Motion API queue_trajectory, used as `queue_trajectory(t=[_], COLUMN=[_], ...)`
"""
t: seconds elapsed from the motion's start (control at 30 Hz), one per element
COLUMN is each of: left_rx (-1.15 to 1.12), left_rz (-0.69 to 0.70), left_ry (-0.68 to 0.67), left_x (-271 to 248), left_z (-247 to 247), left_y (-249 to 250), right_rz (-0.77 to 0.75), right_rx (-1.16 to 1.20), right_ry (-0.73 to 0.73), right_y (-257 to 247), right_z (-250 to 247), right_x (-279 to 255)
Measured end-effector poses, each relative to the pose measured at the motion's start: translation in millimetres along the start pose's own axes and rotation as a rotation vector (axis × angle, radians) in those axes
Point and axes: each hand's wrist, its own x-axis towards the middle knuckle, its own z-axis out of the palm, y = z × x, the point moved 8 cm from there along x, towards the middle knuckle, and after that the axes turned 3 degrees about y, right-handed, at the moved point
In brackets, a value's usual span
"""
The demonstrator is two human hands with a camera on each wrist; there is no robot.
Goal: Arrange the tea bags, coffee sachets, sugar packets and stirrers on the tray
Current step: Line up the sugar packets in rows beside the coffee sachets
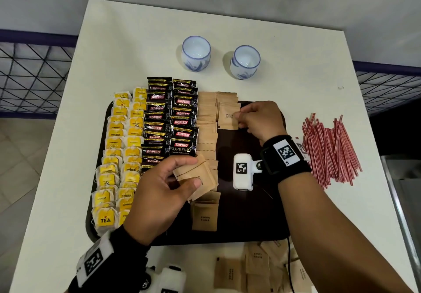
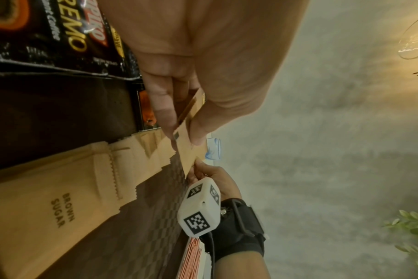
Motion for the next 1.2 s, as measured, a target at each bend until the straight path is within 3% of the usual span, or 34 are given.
queue_trajectory(t=[0.5, 0.6, 0.73, 0.87, 1.0, 1.2], left_rx=[-0.002, 0.001, -0.037, -0.023, -0.026, -0.082], left_rz=[0.003, 0.016, 0.017, 0.060, 0.067, 0.026], left_ry=[0.014, 0.020, 0.027, 0.077, 0.072, 0.024], left_x=[3, 4, 5, 8, 8, 6], left_z=[2, 4, 6, 6, 16, 25], left_y=[0, 3, 6, 10, 12, 14], right_rz=[-0.036, -0.102, -0.200, -0.063, -0.149, -0.214], right_rx=[0.001, -0.015, 0.178, 0.224, 0.300, 0.363], right_ry=[0.014, 0.009, -0.261, -0.521, -0.571, -0.489], right_y=[2, -4, -12, 10, 14, 12], right_z=[6, 1, 10, 17, 20, 18], right_x=[3, -12, -62, -97, -114, -116])
